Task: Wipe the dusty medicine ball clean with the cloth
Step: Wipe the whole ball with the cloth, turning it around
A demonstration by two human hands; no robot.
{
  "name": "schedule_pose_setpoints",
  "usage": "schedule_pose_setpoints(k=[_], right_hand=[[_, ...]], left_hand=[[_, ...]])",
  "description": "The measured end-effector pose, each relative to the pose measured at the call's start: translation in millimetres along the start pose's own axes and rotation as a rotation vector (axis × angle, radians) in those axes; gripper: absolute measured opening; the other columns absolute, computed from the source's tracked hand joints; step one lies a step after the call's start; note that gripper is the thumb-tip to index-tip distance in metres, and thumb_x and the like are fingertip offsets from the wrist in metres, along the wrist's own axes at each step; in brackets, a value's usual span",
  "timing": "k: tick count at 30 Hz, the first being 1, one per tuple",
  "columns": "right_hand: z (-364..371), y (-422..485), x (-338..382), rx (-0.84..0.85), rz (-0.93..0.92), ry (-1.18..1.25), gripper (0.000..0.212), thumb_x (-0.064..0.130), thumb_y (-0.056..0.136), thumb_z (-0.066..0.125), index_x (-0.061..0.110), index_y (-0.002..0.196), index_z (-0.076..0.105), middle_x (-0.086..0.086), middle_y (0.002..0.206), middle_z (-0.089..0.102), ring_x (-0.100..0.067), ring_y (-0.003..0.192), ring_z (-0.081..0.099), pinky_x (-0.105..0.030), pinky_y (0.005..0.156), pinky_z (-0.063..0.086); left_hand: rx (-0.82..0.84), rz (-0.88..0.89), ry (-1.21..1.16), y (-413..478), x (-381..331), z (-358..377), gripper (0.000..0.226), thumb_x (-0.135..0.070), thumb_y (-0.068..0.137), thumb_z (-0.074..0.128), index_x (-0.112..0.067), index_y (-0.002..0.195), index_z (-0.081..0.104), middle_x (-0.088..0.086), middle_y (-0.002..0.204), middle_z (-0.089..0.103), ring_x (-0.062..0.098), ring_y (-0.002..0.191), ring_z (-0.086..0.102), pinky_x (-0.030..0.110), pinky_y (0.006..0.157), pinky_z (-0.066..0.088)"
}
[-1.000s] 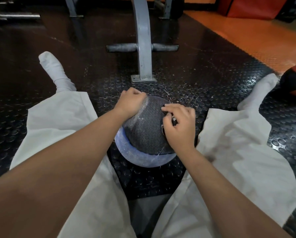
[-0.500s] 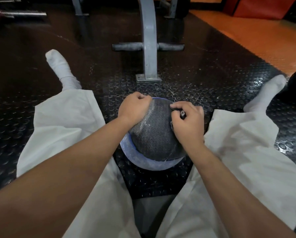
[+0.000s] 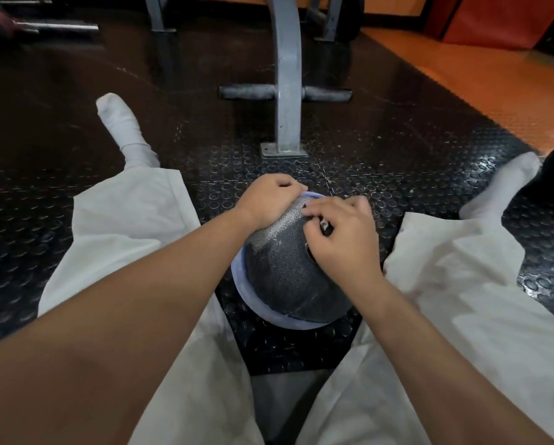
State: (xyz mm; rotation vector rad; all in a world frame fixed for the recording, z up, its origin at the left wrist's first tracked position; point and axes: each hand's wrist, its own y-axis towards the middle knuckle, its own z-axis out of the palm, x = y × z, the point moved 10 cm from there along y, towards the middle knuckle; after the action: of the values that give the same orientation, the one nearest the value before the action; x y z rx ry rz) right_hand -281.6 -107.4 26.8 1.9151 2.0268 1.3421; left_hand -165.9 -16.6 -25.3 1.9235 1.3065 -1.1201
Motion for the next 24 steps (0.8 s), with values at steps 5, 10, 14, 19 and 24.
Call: schedule_pose_setpoints(k=[5, 10, 14, 19, 24], right_hand=[[-6.3, 8.6, -39.3, 0.039, 0.268, 0.099, 0.021, 0.017, 0.083, 0.054, 0.019, 0.080, 0.074, 0.010, 0.091, 0.070, -0.023, 0.096, 0.051, -0.014, 0.079, 0.029], [-10.5, 2.7, -45.7, -0.007, 0.331, 0.002, 0.021, 0.015, 0.086, 0.053, 0.016, 0.087, 0.074, 0.007, 0.096, 0.070, -0.020, 0.095, 0.046, -0.019, 0.075, 0.026], [-8.3, -9.7, -1.9, -0.020, 0.055, -0.020, 0.030, 0.025, 0.077, 0.046, 0.018, 0.084, 0.075, 0.008, 0.089, 0.072, -0.021, 0.083, 0.049, -0.023, 0.074, 0.034], [-7.0, 0.0, -13.3, 0.029, 0.088, 0.022, 0.021, 0.017, 0.080, 0.053, 0.018, 0.082, 0.074, 0.009, 0.091, 0.071, -0.023, 0.088, 0.052, -0.018, 0.080, 0.034], [-9.5, 1.3, -30.5, 0.044, 0.238, 0.032, 0.018, 0.009, 0.082, 0.057, 0.019, 0.081, 0.072, 0.017, 0.090, 0.064, -0.022, 0.097, 0.049, -0.018, 0.078, 0.028]], left_hand=[[0.098, 0.046, -0.019, 2.5, -9.6, 14.5, 0.021, -0.021, 0.093, 0.056, -0.021, 0.100, 0.076, -0.009, 0.104, 0.072, 0.007, 0.101, 0.062, 0.025, 0.093, 0.046], [0.136, 0.048, 0.012, 3.2, -14.2, 21.2, 0.022, -0.019, 0.093, 0.055, -0.018, 0.097, 0.076, -0.015, 0.102, 0.070, 0.003, 0.096, 0.061, 0.023, 0.089, 0.045], [0.120, 0.057, 0.009, 1.4, -14.2, 14.5, 0.022, -0.014, 0.091, 0.054, -0.007, 0.090, 0.075, -0.016, 0.097, 0.070, -0.008, 0.081, 0.059, 0.017, 0.080, 0.043], [0.026, 0.036, 0.193, -8.6, -8.1, 1.6, 0.029, -0.026, 0.096, 0.045, -0.024, 0.106, 0.071, -0.011, 0.114, 0.067, 0.011, 0.106, 0.060, 0.029, 0.092, 0.046], [0.038, -0.097, 0.059, -23.4, 12.7, 8.0, 0.040, -0.034, 0.104, 0.032, -0.026, 0.138, 0.052, -0.008, 0.145, 0.049, 0.012, 0.131, 0.044, 0.025, 0.103, 0.031]])
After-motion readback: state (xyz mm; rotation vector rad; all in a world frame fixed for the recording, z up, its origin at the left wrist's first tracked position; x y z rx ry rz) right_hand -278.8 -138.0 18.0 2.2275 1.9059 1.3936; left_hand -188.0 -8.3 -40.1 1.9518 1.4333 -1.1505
